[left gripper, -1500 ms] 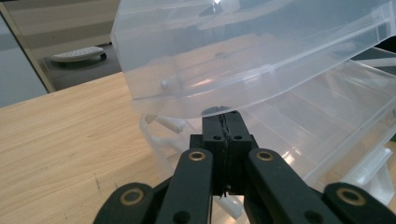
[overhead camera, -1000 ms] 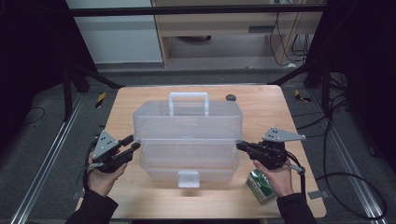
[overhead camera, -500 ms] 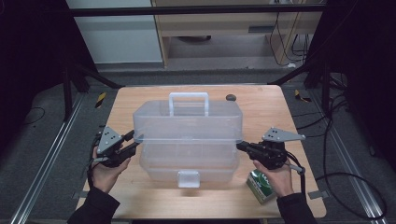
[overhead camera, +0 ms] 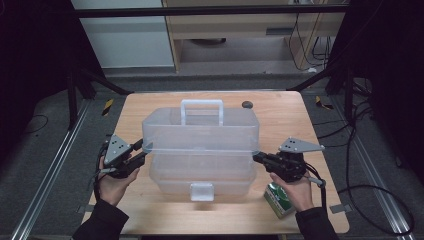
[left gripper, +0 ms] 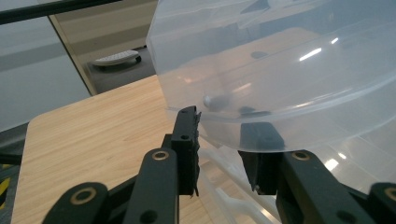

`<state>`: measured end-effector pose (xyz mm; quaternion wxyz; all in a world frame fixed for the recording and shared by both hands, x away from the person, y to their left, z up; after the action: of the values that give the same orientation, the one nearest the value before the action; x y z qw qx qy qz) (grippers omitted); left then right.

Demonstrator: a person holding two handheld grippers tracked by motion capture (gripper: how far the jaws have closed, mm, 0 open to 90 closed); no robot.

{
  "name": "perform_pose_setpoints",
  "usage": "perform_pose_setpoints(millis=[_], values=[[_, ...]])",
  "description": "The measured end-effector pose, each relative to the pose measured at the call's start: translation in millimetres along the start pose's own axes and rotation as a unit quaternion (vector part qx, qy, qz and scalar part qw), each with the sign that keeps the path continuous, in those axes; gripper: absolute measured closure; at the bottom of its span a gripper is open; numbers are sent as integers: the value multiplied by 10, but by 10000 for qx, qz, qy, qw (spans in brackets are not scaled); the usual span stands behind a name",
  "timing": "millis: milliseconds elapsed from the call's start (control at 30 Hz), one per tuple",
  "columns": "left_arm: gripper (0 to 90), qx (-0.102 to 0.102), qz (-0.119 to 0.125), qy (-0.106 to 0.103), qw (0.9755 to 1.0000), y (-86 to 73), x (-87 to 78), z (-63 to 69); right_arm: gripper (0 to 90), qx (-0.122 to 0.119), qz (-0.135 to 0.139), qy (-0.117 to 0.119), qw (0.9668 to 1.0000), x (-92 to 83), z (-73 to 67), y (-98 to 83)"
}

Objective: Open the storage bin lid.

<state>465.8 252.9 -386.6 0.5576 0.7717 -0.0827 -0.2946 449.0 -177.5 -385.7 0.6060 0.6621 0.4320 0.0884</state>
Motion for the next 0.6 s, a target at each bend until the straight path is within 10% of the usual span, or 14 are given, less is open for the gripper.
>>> perform_pose_setpoints(millis=[600], values=[[679,4,-54,-3,10000,17,0,-7,731,102,-785,-702,9944,150,138,-261]])
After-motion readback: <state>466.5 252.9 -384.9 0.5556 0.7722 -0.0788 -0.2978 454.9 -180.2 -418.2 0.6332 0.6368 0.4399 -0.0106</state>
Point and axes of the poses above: each handheld gripper's, and its own axes: x roughly forward along the jaws, y roughly out of its top, z roughly to its right, the point moved 2 cm from there along x, roughly forward along the jaws, and after that the axes turned 6 degrees about x, right-handed, at the moved point
